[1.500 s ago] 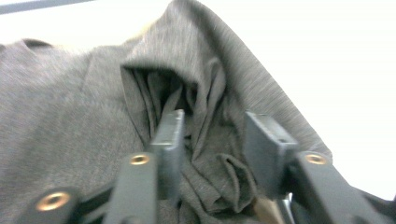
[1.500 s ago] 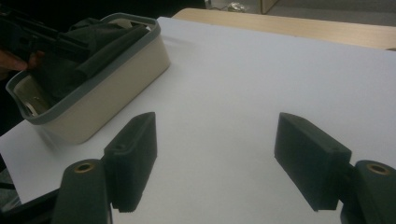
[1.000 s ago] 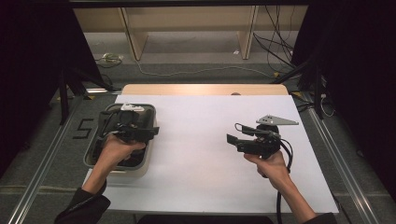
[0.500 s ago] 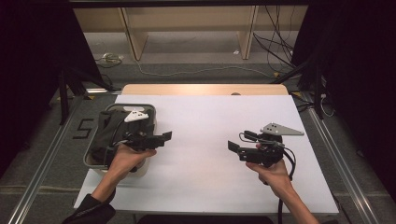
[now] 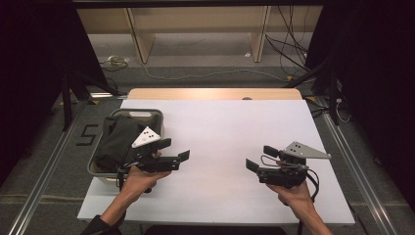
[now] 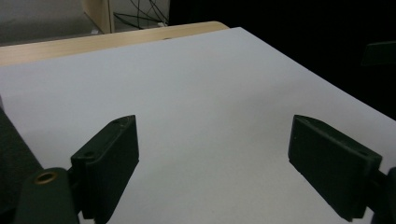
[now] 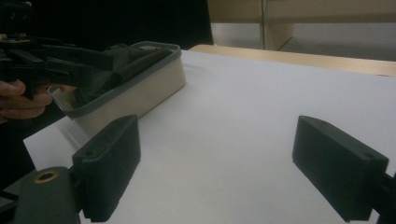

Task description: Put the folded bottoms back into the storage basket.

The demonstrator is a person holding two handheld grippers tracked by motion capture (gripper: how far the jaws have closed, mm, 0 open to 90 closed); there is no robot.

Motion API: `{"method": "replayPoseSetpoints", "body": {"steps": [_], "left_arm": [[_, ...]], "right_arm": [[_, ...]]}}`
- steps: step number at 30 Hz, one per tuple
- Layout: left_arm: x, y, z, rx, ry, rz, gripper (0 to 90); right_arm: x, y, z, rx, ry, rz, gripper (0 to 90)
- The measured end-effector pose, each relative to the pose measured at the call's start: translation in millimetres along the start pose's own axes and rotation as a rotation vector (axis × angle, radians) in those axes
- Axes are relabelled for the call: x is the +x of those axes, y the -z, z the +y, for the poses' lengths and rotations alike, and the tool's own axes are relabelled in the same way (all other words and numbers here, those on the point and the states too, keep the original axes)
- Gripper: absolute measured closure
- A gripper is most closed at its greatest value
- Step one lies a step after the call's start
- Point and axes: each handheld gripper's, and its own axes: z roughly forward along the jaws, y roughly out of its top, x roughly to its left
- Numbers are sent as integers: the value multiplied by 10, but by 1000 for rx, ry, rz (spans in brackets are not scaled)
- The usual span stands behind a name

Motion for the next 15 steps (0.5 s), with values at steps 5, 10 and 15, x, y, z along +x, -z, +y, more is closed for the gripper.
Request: {"method": "replayPoseSetpoints", "body": {"steps": [5, 10, 15], "left_arm": [[-83, 29, -106, -16, -30, -21, 156], [-178, 37, -239, -30, -65, -39, 153], [-257, 54, -289, -43, -105, -50, 145]], "right_arm": [[36, 44, -68, -8, 26, -10, 161], [63, 93, -119, -12, 39, -19, 156], [73, 131, -157, -23, 52, -34, 155]]}}
